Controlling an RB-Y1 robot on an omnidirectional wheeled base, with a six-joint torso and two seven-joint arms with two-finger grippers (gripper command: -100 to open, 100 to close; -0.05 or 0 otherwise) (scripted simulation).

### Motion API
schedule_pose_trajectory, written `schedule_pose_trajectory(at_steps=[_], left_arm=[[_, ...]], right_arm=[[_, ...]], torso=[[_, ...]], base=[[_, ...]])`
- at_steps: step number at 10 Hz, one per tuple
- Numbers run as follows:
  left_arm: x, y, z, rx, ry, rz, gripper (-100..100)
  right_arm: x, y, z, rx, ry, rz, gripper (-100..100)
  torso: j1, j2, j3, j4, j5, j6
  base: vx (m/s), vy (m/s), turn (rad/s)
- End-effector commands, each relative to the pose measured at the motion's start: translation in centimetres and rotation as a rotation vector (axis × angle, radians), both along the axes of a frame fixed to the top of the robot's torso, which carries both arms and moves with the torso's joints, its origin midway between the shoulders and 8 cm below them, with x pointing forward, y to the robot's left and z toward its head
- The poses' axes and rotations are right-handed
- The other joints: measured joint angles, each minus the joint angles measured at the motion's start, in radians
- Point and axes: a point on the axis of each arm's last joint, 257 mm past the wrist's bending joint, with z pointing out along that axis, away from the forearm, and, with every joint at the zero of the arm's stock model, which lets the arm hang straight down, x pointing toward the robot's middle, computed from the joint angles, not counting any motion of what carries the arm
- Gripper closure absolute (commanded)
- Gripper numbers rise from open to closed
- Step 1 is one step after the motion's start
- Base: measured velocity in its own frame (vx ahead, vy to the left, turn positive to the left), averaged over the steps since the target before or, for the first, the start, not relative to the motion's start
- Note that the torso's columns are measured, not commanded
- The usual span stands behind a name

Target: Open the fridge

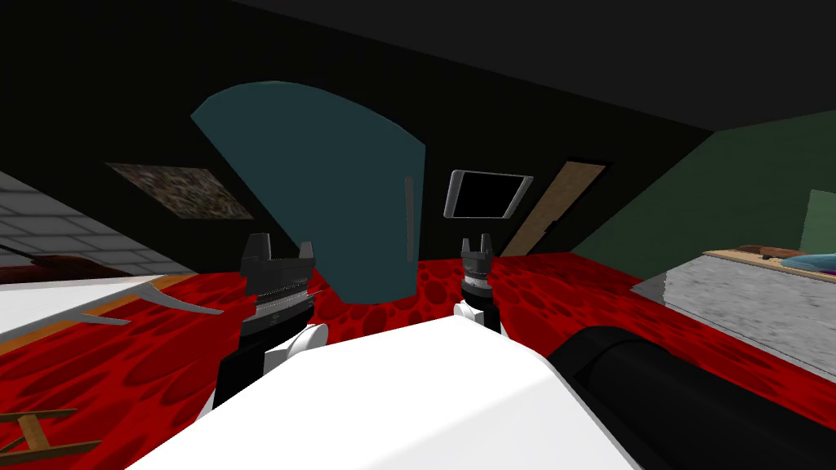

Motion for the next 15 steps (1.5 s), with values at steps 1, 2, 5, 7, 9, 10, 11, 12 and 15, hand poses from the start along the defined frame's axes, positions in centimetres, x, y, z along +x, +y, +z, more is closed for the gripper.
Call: schedule_pose_trajectory(at_steps=[1, 2, 5, 7, 9, 10, 11, 12, 15], left_arm=[[0.0, 0.0, 0.0, 0.000, 0.000, 0.000, 0], [0.0, 0.0, 0.0, 0.000, 0.000, 0.000, 0], [0.0, 0.0, 0.0, 0.000, 0.000, 0.000, 0], [0.0, 0.0, 0.0, 0.000, 0.000, 0.000, 0], [0.0, 0.0, 0.0, 0.000, 0.000, 0.000, 0], [0.3, -0.6, 0.2, 0.037, 0.012, -0.028, -100], [0.6, -0.9, 0.3, 0.055, 0.022, -0.046, -100], [1.0, -1.2, 0.5, 0.072, 0.035, -0.066, -100], [2.3, -1.9, 0.9, 0.106, 0.077, -0.124, -100]], right_arm=[[0.0, 0.0, 0.0, 0.000, 0.000, 0.000, 0], [0.0, 0.0, 0.0, 0.000, 0.000, 0.000, 0], [0.0, 0.0, 0.0, 0.000, 0.000, 0.000, 0], [0.0, 0.0, 0.0, 0.000, 0.000, 0.000, 0], [0.0, 0.0, 0.0, 0.000, 0.000, 0.000, 0], [0.0, 0.0, 0.0, 0.000, 0.000, 0.000, 0], [0.0, 0.0, 0.0, 0.000, 0.000, 0.000, 0], [0.0, 0.0, 0.0, 0.000, 0.000, 0.000, 0], [0.0, 0.0, 0.0, 0.000, 0.000, 0.000, 0]], torso=[[0.000, 0.041, -0.082, 0.041, 0.000, 0.000], [0.000, 0.104, -0.209, 0.105, 0.000, 0.000], [0.000, 0.322, -0.644, 0.322, 0.000, 0.000], [0.000, 0.470, -0.939, 0.470, 0.000, 0.000], [0.000, 0.618, -1.234, 0.617, 0.000, 0.000], [0.000, 0.691, -1.382, 0.691, 0.000, 0.000], [-0.001, 0.724, -1.452, 0.724, 0.000, 0.000], [-0.002, 0.732, -1.472, 0.733, -0.001, 0.000], [-0.001, 0.736, -1.477, 0.737, 0.000, 0.000]], base=[[0.000, 0.000, 0.000], [0.000, 0.000, 0.000], [0.000, 0.000, 0.000], [0.000, 0.000, 0.000], [0.000, 0.000, 0.000], [0.031, -0.018, 0.045], [0.059, -0.054, 0.080], [0.070, -0.068, 0.121], [0.105, -0.088, 0.123]])
